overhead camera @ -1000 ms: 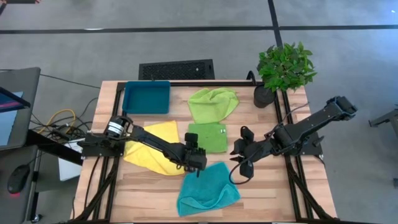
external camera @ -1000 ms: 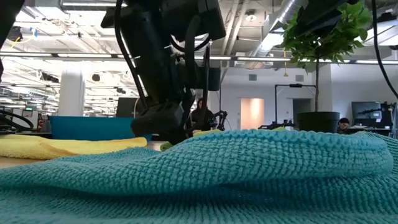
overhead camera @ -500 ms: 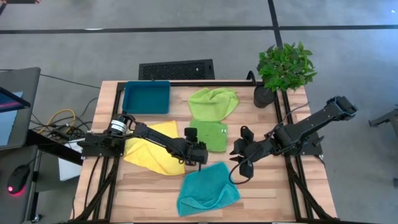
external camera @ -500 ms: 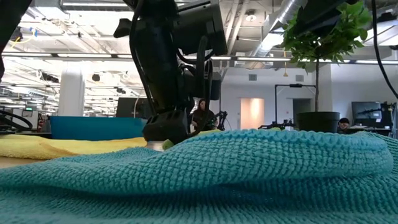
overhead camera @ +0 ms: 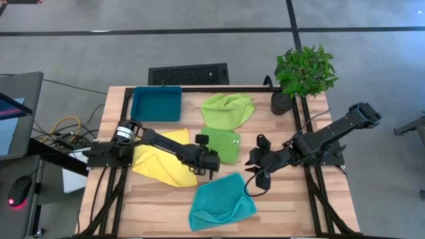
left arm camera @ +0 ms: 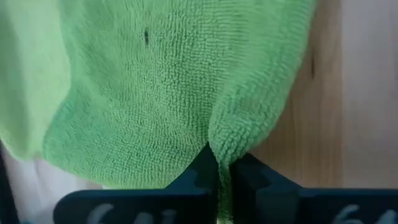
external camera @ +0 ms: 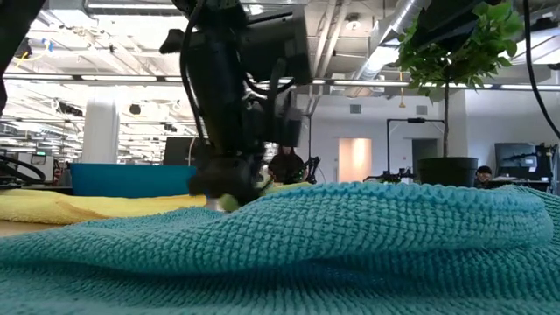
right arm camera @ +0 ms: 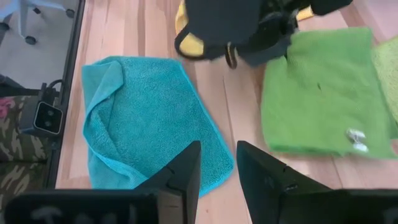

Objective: Fold microfiber towels
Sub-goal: Put the green towel into the blue bin

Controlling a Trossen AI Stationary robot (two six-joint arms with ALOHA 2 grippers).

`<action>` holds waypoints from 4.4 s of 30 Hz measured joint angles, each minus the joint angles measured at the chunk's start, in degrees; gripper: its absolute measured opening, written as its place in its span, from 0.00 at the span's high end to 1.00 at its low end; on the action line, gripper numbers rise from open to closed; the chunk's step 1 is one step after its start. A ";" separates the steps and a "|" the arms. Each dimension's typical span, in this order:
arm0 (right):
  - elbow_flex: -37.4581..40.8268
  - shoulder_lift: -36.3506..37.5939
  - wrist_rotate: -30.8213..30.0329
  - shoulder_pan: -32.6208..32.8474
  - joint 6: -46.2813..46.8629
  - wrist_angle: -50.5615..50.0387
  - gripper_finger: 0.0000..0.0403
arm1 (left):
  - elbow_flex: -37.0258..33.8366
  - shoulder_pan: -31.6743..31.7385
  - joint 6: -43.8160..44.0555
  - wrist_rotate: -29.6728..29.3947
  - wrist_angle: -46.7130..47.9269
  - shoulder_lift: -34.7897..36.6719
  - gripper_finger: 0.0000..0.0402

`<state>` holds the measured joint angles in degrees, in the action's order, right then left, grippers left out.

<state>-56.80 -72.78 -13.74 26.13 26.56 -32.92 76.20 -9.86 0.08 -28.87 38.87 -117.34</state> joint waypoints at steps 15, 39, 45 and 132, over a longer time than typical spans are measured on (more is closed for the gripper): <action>-0.02 -7.26 -0.01 -3.23 -13.14 1.62 0.69 | 0.24 7.61 1.27 16.07 2.29 8.40 1.00; 0.00 -21.39 -1.33 -9.23 -23.25 12.89 0.62 | 0.37 8.58 -0.46 17.89 -2.84 9.20 1.00; 0.00 -21.61 -3.26 -9.56 -23.53 13.81 0.44 | 0.37 8.58 -0.44 18.31 -4.25 9.35 1.00; -9.70 -25.89 -13.16 -20.08 -27.79 12.59 0.96 | 0.42 4.54 18.27 -5.83 17.21 17.42 1.00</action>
<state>-66.49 -98.67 -26.90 6.05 -1.23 -20.32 76.62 -5.32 18.34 -34.70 56.09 -99.92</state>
